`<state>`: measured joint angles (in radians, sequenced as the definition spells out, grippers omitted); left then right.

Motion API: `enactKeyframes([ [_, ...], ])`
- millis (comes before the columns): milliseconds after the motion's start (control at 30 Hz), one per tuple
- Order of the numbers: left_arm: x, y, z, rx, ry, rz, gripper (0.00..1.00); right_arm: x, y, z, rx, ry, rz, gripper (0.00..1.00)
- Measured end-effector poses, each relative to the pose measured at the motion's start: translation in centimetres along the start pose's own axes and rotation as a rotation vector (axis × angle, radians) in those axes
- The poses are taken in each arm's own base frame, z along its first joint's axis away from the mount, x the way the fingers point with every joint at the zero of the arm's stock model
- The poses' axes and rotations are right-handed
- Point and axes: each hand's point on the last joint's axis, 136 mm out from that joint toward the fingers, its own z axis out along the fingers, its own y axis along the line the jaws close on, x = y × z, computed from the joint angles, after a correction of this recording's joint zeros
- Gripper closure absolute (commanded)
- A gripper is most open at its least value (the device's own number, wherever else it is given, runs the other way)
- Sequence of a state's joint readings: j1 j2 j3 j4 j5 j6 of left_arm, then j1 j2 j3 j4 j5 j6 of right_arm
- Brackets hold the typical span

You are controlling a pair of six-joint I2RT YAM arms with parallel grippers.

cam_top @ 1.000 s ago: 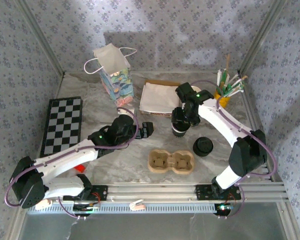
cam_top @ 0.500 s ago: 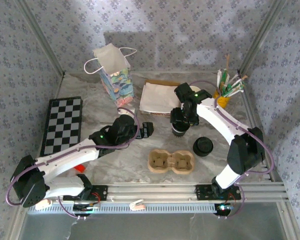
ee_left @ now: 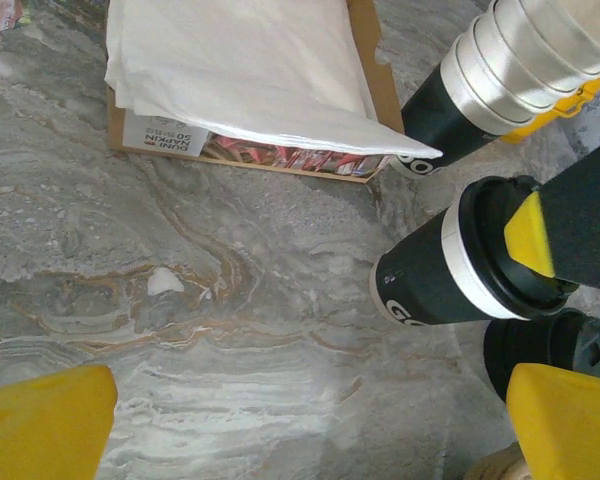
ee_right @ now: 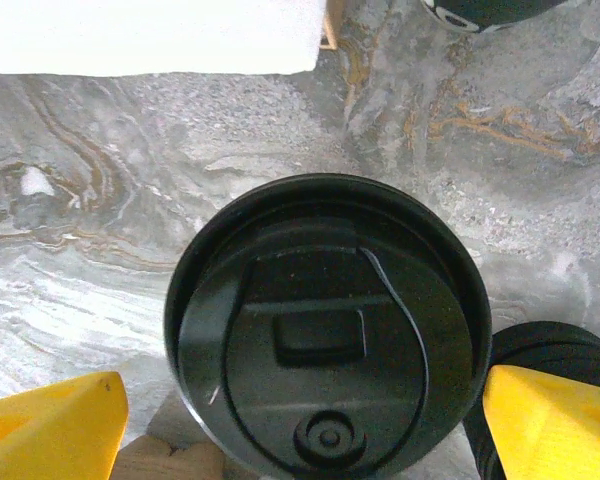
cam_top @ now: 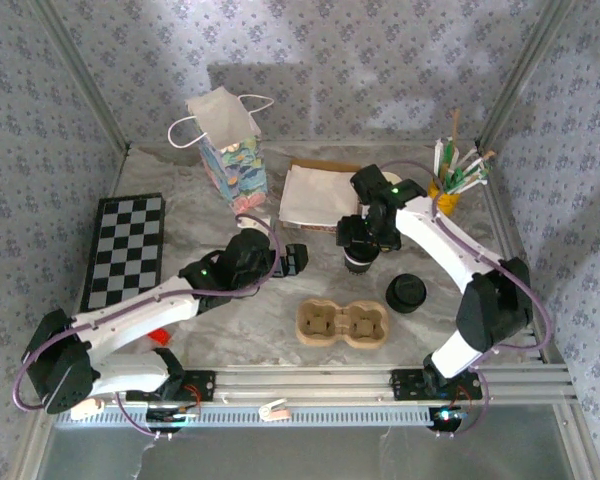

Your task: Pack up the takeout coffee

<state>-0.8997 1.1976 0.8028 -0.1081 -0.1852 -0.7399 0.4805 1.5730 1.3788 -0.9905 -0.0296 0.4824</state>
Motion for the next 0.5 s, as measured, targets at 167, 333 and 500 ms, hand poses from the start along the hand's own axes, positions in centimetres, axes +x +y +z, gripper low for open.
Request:
enactKeyframes([
  [167,-0.4,-1.7,1.2,0.032,0.030,-0.020,0.24,0.0,0.0,-3.1,-0.115,-0.091,0.007,0.12],
  [333,-1.0,-4.6,3.6,0.099,0.066,-0.019,0.36,0.3,-2.3,-5.0,-0.213,-0.169,0.104,0.27],
  [500,-1.0,-8.0,7.0,0.150,0.142,0.034,0.51,1.3,-3.7,-3.1,-0.252,-0.129,0.174,0.41],
])
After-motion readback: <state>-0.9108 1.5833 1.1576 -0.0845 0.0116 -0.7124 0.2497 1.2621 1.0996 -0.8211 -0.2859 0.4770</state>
